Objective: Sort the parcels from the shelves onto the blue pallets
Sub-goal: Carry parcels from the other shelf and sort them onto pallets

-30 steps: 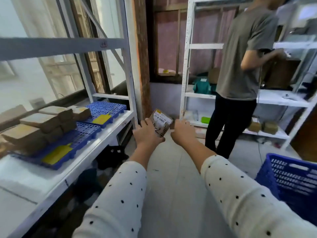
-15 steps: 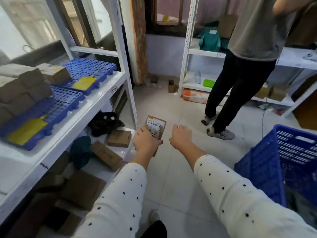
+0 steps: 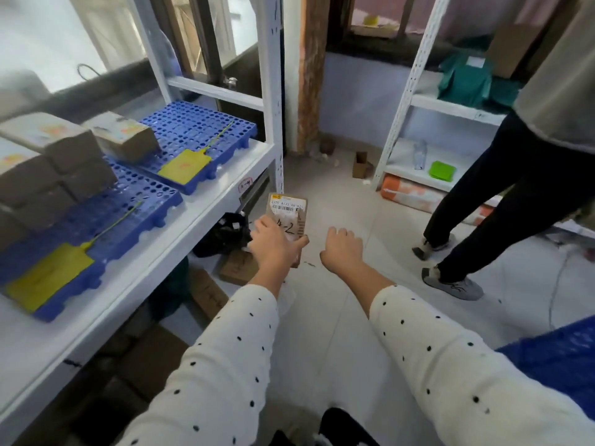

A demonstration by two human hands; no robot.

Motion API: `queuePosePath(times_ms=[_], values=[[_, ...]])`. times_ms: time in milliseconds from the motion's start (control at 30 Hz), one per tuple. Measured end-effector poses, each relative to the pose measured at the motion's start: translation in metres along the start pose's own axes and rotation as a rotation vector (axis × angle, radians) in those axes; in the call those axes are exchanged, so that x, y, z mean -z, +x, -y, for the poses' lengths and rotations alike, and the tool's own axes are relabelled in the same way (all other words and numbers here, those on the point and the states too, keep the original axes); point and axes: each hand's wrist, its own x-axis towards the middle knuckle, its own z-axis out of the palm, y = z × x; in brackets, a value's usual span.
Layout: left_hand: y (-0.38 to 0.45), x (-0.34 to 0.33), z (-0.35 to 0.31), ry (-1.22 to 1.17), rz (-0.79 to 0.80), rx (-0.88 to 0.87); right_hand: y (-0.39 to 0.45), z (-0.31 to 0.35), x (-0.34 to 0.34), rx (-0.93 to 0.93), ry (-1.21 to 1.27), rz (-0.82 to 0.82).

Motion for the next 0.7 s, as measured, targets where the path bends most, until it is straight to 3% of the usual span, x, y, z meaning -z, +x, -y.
queuePosePath(times_ms=[133, 533, 700], values=[[0.053, 0.016, -0.016, -0.031, -0.073, 0.083, 0.058, 0.01, 0.023, 0.068, -0.001, -0.019], [0.181, 0.074, -0.04, -0.064, -0.287, 0.417, 0.212, 0.074, 0.102, 0.621, -0.031, -0.196], [0.215, 0.102, -0.027, -0.022, -0.327, 0.526, 0.249, 0.119, 0.12, 0.748, -0.014, -0.211]])
